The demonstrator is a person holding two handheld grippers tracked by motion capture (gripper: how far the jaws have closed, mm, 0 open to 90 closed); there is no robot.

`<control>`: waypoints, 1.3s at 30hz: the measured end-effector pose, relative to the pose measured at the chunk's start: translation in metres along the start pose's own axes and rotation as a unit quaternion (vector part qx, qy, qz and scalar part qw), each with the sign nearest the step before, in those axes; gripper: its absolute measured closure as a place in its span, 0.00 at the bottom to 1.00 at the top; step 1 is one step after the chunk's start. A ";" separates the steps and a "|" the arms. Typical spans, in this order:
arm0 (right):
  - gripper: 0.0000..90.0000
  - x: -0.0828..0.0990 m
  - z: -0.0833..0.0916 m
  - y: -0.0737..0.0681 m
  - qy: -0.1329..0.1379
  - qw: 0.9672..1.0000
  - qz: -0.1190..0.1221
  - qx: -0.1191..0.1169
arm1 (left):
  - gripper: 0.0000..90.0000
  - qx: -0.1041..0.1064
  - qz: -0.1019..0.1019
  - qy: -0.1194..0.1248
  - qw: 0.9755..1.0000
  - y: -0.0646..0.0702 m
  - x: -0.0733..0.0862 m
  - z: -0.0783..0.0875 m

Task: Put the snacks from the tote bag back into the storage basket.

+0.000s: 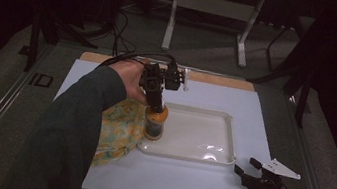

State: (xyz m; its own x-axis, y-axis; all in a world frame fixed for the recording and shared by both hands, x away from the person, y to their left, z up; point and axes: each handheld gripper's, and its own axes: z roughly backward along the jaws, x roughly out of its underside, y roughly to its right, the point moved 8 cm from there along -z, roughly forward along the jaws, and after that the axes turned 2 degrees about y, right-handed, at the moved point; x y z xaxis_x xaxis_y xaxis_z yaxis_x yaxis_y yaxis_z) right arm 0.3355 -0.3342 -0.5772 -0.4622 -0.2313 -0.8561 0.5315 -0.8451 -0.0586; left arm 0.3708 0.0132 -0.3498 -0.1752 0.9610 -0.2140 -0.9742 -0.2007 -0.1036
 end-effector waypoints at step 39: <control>0.27 0.000 0.000 0.000 0.000 1.000 0.002 -0.001 | 0.66 0.012 -0.008 -0.018 1.000 0.005 0.000 -0.029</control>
State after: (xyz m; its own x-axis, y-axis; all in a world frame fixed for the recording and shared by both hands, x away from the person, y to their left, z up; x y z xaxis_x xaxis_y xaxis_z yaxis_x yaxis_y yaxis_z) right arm 0.3357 -0.3341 -0.5772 -0.4605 -0.2349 -0.8560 0.5347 -0.8432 -0.0562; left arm 0.3703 0.0070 -0.3789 -0.1651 0.9701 -0.1779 -0.9798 -0.1819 -0.0830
